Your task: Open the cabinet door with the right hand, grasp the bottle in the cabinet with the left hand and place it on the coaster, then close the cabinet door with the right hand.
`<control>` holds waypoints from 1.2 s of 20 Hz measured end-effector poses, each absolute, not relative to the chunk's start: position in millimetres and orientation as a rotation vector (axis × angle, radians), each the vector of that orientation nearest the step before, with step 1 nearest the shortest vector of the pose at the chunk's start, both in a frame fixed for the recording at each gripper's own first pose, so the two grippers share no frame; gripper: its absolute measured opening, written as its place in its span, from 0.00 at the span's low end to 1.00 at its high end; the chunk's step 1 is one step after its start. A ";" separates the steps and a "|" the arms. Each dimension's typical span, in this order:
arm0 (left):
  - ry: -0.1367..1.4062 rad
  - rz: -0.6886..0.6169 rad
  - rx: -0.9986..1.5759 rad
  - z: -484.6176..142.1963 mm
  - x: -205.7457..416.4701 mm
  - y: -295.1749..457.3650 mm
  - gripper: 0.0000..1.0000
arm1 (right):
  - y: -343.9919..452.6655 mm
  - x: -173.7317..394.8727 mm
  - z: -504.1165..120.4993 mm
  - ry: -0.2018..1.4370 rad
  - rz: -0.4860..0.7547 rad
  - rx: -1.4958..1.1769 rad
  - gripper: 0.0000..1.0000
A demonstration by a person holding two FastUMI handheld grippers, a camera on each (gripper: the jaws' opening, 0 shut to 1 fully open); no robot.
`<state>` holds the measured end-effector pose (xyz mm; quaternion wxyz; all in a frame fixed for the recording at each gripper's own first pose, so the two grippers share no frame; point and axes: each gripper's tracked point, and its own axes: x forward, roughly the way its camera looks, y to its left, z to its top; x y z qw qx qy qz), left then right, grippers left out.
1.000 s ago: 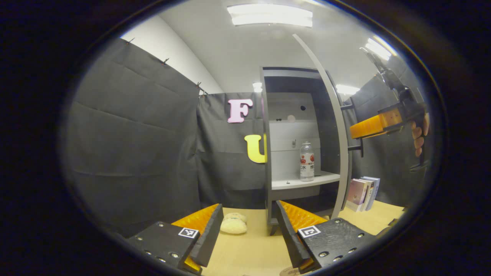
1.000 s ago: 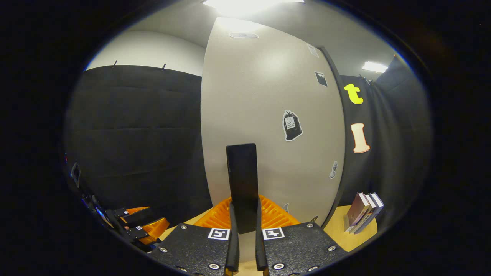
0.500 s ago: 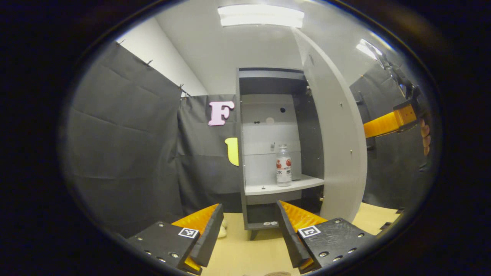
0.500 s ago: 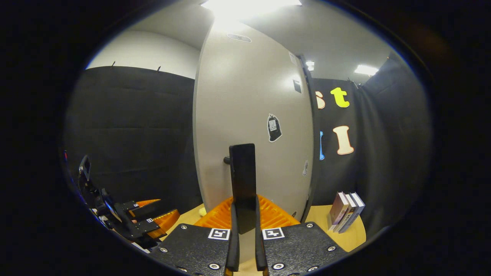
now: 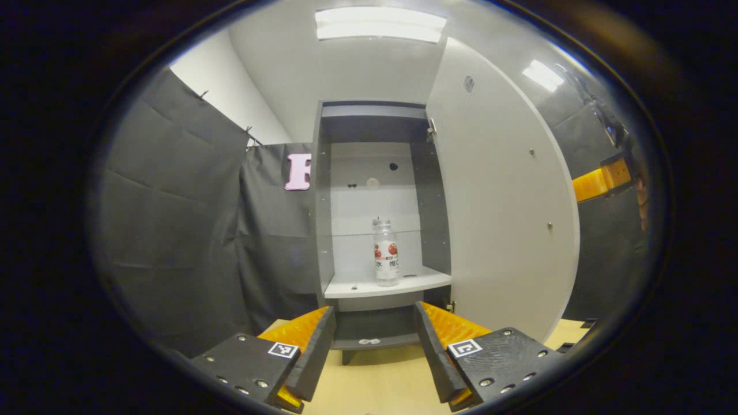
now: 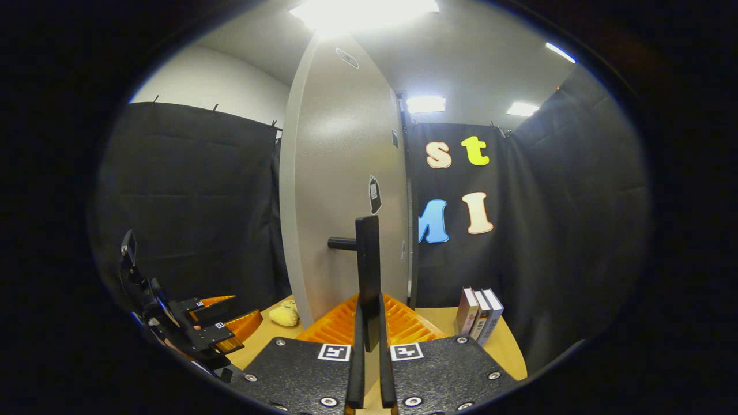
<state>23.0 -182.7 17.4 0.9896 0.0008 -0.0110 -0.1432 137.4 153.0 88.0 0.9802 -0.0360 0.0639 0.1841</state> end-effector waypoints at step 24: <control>-0.073 -0.309 -0.015 66.4 158.2 -259.1 0.78 | -3.8 121.9 56.9 0.086 0.109 -0.102 0.97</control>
